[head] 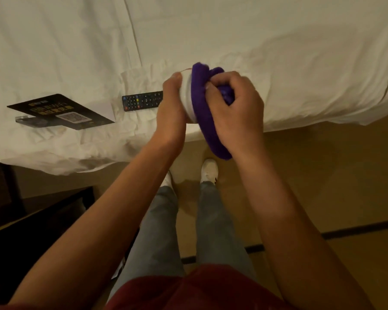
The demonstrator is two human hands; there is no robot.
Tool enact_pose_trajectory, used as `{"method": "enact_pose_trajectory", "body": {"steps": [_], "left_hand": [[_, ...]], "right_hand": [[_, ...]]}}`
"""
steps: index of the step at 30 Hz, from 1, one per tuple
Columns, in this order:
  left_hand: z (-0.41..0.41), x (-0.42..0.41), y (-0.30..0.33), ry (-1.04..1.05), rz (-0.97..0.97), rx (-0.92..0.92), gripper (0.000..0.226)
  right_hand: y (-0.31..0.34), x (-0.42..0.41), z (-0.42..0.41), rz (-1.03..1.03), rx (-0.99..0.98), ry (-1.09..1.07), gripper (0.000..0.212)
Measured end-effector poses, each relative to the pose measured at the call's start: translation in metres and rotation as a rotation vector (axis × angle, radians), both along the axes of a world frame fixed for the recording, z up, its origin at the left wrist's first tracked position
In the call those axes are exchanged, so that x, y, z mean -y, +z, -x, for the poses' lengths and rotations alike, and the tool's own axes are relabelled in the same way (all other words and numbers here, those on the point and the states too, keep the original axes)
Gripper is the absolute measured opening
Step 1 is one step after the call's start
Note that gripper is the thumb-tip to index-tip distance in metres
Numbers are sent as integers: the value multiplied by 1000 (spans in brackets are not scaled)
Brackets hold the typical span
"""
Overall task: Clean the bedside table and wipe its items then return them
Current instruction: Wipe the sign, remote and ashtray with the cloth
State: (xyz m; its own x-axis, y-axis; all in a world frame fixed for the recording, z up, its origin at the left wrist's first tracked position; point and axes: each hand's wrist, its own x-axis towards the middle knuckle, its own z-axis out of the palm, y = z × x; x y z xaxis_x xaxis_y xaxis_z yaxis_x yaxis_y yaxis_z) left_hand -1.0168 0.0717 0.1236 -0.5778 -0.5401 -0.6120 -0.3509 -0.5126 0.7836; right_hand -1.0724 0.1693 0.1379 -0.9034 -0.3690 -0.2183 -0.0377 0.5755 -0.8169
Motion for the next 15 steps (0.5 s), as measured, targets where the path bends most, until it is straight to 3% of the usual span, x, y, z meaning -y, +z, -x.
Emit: {"method": "enact_pose_trajectory", "body": {"steps": [5, 9, 12, 15], "left_hand": [[14, -4, -3, 9, -65, 16, 54], [26, -8, 5, -147, 18, 26, 75], [25, -9, 9, -294, 170, 58, 74], [21, -10, 6, -479, 385, 74, 77]], "right_hand": [[3, -36, -1, 55, 155, 186, 6], [9, -54, 15, 131, 185, -68, 8], [19, -59, 39, 134, 43, -151, 15], [30, -51, 53, 89, -164, 45, 23]]}}
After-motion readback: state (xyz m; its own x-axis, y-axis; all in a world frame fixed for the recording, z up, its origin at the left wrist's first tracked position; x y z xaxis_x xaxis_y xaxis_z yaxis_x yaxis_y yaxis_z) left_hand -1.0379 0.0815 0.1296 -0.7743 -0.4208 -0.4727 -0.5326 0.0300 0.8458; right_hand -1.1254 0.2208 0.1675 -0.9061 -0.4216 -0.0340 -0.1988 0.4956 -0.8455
